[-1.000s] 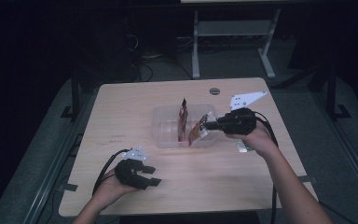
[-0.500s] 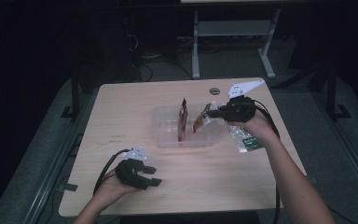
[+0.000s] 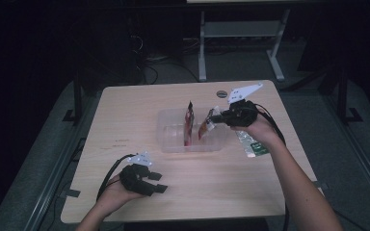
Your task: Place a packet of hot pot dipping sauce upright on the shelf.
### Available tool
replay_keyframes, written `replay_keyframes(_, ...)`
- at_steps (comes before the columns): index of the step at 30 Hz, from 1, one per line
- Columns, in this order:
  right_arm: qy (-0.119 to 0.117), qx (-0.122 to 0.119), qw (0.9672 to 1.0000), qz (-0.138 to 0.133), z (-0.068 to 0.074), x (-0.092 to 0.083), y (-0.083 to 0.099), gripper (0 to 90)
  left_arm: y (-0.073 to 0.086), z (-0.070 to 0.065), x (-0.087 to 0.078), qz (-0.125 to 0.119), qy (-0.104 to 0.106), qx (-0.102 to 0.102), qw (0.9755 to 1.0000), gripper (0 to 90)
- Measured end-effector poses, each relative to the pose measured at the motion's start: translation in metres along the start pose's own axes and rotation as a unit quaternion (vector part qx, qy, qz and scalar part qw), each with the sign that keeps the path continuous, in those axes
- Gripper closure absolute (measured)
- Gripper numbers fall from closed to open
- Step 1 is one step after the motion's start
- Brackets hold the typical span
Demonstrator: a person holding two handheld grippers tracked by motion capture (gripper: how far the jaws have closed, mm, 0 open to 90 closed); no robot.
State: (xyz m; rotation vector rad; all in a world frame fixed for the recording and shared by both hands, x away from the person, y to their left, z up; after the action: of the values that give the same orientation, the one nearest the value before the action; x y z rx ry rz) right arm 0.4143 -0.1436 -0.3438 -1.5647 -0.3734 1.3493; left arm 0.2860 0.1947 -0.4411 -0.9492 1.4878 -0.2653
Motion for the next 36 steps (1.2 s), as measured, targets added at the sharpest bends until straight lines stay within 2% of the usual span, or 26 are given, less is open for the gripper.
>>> replay_keyframes(13,-0.007,0.014,0.9999,0.002,-0.002,0.016,0.003,89.4,0.001,0.000,0.000,0.001,0.000,0.001,1.0000,43.7)
replay_keyframes(21,-0.011,0.033,0.9994,0.002,-0.005,0.027,0.004,89.3,0.001,0.001,0.001,0.003,0.000,0.004,1.0000,42.3)
replay_keyframes(36,-0.013,0.051,0.9986,0.002,-0.015,0.046,0.010,89.0,0.002,0.002,0.001,0.006,-0.001,0.007,1.0000,41.2)
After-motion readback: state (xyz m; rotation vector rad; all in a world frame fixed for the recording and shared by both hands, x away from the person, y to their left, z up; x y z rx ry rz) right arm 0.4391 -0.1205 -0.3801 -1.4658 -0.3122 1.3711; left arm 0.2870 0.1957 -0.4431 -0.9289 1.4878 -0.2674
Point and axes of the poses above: each handheld gripper's, and its own axes: x roughly forward along the jaws, y roughly out of its underside, z roughly to its left, the point moved 1 cm from there along x, roughly forward along the jaws, and after that the axes turned 8 degrees about x, right-handed, at the moved point
